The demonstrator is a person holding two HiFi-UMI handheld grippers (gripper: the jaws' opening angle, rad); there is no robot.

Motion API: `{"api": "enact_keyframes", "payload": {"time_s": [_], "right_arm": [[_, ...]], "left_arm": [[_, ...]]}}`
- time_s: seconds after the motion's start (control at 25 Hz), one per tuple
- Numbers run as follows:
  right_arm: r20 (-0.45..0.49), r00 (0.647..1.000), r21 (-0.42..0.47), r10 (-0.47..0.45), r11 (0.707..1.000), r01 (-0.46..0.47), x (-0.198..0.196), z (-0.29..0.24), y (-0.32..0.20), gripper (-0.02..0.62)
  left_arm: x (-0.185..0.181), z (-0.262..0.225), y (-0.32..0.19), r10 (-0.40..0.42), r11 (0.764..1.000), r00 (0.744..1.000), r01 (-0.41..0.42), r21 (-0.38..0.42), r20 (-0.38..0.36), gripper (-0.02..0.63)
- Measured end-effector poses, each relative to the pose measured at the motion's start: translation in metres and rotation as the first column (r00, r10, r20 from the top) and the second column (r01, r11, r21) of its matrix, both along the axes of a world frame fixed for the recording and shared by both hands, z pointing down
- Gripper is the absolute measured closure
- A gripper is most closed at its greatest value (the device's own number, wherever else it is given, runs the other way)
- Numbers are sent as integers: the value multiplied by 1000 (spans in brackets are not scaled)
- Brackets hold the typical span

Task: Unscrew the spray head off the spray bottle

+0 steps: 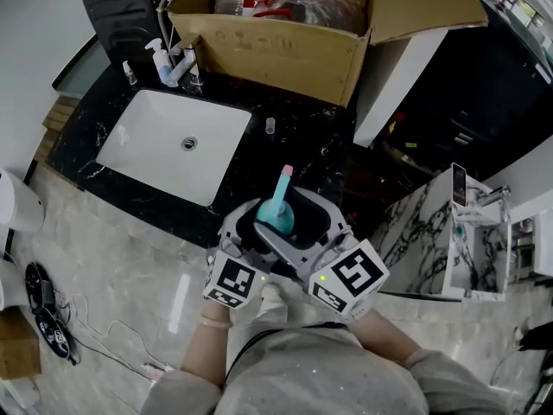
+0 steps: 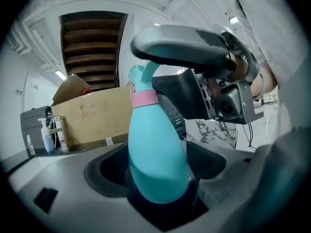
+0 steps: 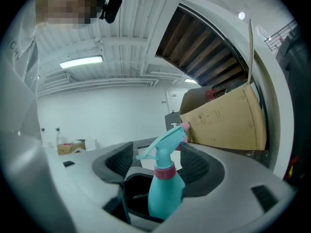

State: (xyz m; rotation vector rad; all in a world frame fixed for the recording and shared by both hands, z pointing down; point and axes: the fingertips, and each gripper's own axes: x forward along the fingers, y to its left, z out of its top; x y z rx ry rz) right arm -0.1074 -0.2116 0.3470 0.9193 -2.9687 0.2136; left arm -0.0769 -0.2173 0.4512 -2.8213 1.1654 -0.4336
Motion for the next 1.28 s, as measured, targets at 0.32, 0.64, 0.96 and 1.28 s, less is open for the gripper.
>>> {"api": "enact_keyframes", "payload": {"time_s": [0.32, 0.64, 0.96, 1.28], "right_arm": [[-111, 994, 99, 24, 995, -13, 0, 3, 6, 344], [-109, 994, 108, 16, 994, -4, 7, 3, 2, 486], [-43, 972, 20, -229, 973, 230, 43, 11, -3, 453], [38, 998, -32, -43, 999, 44, 69, 19, -27, 506]], "left_arm": [[6, 5, 0, -11, 998, 997, 16, -58, 76, 234], [20, 6, 5, 9, 999, 992, -4, -45, 127, 239], [21, 9, 5, 81, 990, 992, -70, -120, 96, 241], [19, 10, 6, 76, 990, 994, -65, -129, 80, 242]]}}
